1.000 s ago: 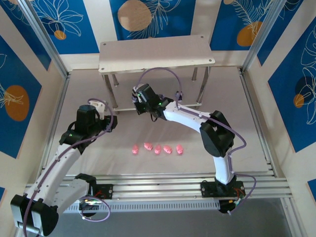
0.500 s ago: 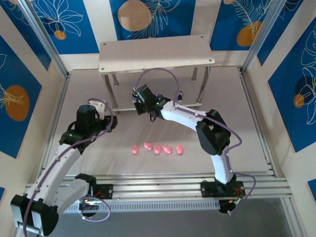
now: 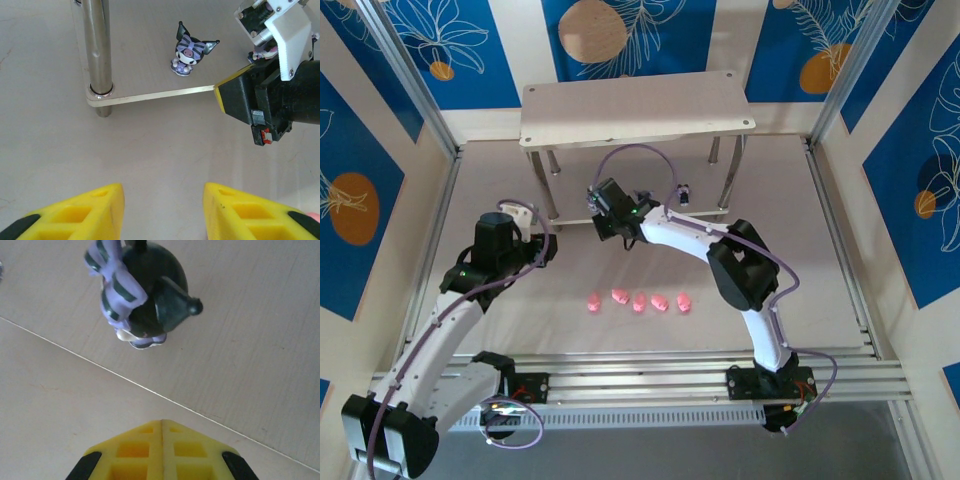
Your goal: Place and organize the plastic toys onto the shelf
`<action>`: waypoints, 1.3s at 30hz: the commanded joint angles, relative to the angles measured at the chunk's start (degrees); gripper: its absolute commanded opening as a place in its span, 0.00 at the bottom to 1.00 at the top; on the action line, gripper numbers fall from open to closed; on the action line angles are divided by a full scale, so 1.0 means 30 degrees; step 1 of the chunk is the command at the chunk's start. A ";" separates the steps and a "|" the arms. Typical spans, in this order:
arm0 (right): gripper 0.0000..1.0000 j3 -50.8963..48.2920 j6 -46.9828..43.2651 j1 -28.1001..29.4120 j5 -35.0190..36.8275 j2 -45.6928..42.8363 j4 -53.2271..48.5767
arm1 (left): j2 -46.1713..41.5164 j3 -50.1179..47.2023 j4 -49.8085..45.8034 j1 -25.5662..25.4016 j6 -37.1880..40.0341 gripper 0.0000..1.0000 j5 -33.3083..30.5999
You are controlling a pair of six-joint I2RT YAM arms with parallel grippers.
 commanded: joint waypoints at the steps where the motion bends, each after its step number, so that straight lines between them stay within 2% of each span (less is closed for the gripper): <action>1: 0.00 0.0895 0.0168 -0.0275 0.0231 0.0193 -0.0190 | -0.0311 -0.0015 0.0193 0.0350 0.0079 0.46 0.0165; 17: 0.00 0.1635 -0.0087 -0.0772 0.0186 0.0546 0.0197 | -0.0289 -0.0166 0.0326 0.0437 0.0143 0.46 0.0107; 39: 0.00 0.1354 -0.0345 -0.0506 -0.0618 -0.0888 0.1020 | -0.0284 -0.0280 0.0457 0.0523 0.0063 0.46 0.0312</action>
